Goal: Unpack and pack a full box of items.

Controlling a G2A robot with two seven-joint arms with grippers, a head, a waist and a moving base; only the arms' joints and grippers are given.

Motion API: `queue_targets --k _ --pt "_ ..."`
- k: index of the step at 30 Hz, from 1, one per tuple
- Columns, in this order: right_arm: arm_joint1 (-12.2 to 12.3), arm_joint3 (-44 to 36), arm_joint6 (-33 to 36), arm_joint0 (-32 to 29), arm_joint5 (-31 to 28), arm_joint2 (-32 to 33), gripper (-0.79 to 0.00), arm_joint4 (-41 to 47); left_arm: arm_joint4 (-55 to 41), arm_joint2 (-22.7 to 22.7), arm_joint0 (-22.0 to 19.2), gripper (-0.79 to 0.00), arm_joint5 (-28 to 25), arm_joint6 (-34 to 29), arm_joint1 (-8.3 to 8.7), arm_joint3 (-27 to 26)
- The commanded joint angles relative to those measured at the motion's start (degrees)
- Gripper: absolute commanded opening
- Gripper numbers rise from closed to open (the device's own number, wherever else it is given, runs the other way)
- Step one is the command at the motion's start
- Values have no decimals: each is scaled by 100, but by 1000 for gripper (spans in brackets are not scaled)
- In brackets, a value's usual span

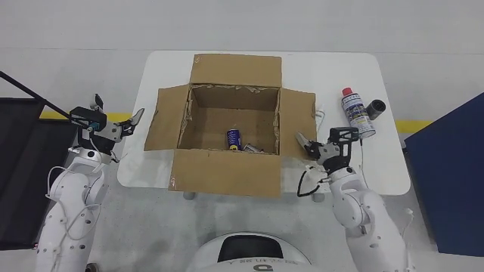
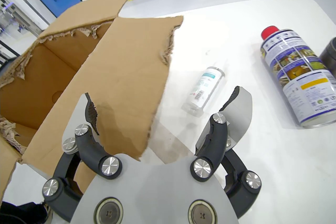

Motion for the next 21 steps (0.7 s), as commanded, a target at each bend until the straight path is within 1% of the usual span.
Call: queue_targets --k 1,6,9,12,13,14,16,18,21 --pt "-13 103 54 115 116 -199 0 -240 0 0 0 0 0 0 0 0" --pt "-39 183 145 298 257 -516 0 -452 0 0 0 0 0 0 0 0" --pt "-53 156 107 352 400 -591 0 -457 0 0 0 0 0 0 0 0" --pt "-98 254 -67 508 1105 -606 0 -518 0 0 0 0 0 0 0 0" --pt "-111 307 -35 570 1195 -668 0 -528 0 0 0 0 0 0 0 0" --pt "-121 345 28 634 1266 -690 0 -494 0 0 0 0 0 0 0 0" --pt "-148 468 174 832 1673 -700 0 -540 0 0 0 0 0 0 0 0" --pt "-182 646 386 1071 1894 -848 0 -596 0 0 0 0 0 0 0 0" --pt "-239 990 674 1451 2454 -1035 0 -839 0 0 0 0 0 0 0 0"
